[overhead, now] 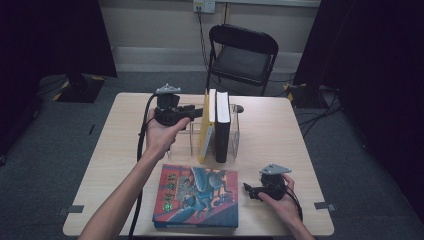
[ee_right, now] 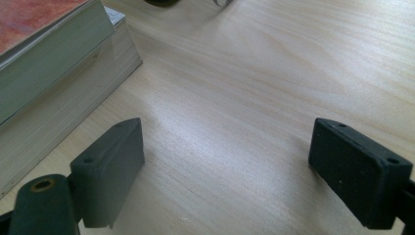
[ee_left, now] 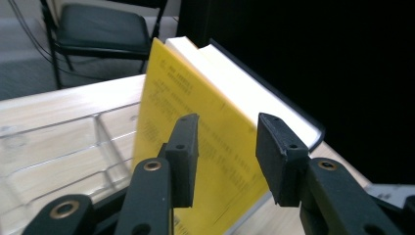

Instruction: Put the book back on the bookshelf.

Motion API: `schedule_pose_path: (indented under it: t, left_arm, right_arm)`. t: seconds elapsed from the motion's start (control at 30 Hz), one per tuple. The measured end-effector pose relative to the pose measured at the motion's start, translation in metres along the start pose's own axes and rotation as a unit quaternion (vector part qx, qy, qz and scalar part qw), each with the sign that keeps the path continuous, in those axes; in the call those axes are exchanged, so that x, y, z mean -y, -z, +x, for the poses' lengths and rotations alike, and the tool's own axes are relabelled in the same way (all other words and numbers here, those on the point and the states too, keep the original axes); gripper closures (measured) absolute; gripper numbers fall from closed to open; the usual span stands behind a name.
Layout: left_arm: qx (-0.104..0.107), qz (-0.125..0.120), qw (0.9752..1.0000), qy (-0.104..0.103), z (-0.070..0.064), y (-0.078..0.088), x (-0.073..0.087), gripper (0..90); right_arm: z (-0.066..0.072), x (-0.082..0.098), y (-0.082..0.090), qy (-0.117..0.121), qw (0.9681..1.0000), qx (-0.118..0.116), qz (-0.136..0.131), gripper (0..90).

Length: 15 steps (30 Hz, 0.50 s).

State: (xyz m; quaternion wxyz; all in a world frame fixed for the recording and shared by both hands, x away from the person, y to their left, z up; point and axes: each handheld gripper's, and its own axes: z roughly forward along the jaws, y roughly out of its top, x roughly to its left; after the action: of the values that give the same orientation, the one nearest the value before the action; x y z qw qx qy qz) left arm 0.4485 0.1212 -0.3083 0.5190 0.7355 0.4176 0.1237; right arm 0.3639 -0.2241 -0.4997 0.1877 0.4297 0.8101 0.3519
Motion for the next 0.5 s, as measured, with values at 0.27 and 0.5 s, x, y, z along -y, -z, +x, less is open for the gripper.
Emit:
schedule_pose_path:
  t: [0.27,0.5]
  left_arm:
    - [0.001,0.002,1.0,-0.008,0.002,0.009,0.038,68.3]
    - [0.01,0.016,0.9997,-0.017,0.004,0.016,0.066,72.5]
  right_arm:
    - [0.0,0.0,0.0,-0.001,1.0,0.001,0.0,12.9]
    - [0.0,0.0,0.0,-0.001,1.0,0.001,0.0,12.9]
